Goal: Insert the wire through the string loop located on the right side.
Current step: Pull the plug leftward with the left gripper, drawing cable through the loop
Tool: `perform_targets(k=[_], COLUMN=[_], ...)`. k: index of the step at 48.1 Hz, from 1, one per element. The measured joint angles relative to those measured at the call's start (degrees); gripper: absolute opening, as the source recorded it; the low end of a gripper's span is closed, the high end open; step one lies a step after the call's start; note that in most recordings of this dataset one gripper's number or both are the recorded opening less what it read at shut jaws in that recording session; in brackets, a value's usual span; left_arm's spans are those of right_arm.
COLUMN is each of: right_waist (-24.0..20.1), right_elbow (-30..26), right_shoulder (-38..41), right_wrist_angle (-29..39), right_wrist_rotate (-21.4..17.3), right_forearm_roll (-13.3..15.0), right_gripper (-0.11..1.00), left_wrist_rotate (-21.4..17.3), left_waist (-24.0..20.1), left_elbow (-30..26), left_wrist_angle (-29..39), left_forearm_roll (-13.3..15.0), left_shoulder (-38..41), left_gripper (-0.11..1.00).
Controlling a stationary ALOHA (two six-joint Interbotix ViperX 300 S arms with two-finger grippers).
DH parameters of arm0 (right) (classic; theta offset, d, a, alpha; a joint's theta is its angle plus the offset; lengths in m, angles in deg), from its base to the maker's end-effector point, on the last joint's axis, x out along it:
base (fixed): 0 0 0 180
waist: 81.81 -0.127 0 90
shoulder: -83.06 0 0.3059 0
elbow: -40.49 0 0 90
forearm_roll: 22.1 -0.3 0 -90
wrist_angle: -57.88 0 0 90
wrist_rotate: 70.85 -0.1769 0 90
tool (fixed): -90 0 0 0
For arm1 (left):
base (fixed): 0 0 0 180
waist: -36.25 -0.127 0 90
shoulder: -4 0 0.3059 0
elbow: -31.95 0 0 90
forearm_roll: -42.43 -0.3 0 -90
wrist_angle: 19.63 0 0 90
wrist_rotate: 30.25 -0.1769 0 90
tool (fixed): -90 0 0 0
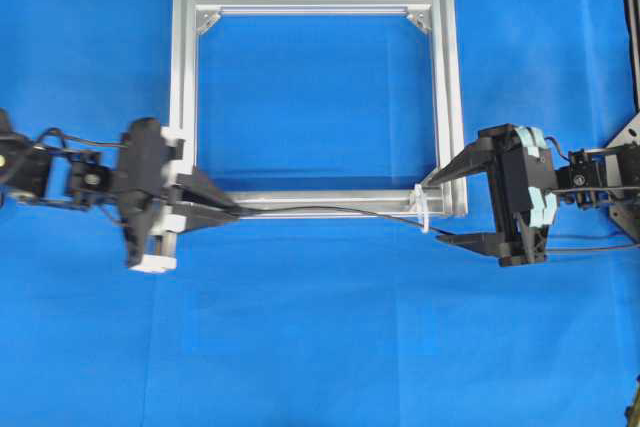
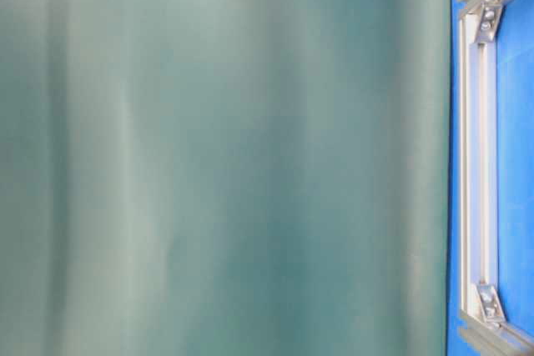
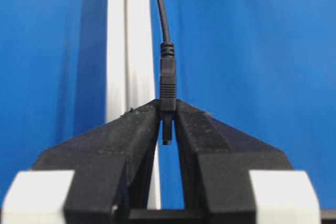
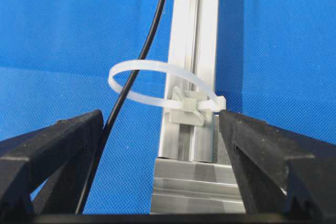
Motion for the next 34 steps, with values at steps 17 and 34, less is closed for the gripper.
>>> perform_targets(k=[17, 34], right_waist=[0.00, 0.00], right_elbow=[0.00, 0.09], right_shoulder=[-0.18, -0.18], right_wrist_angle=[0.53, 0.53], right_wrist_rotate=[0.00, 0.00], right_forearm_roll=[0.00, 0.00], right_gripper=[0.96, 0.96], left_wrist_rotate=[-0.18, -1.41], left_waist=[0.00, 0.00], left_elbow=[9.67, 9.23], left_wrist_angle=[0.35, 4.22], left_forearm_roll=[-0.09, -0.09], left_shoulder=[-8.09, -8.17], left_gripper=[0.08, 0.08])
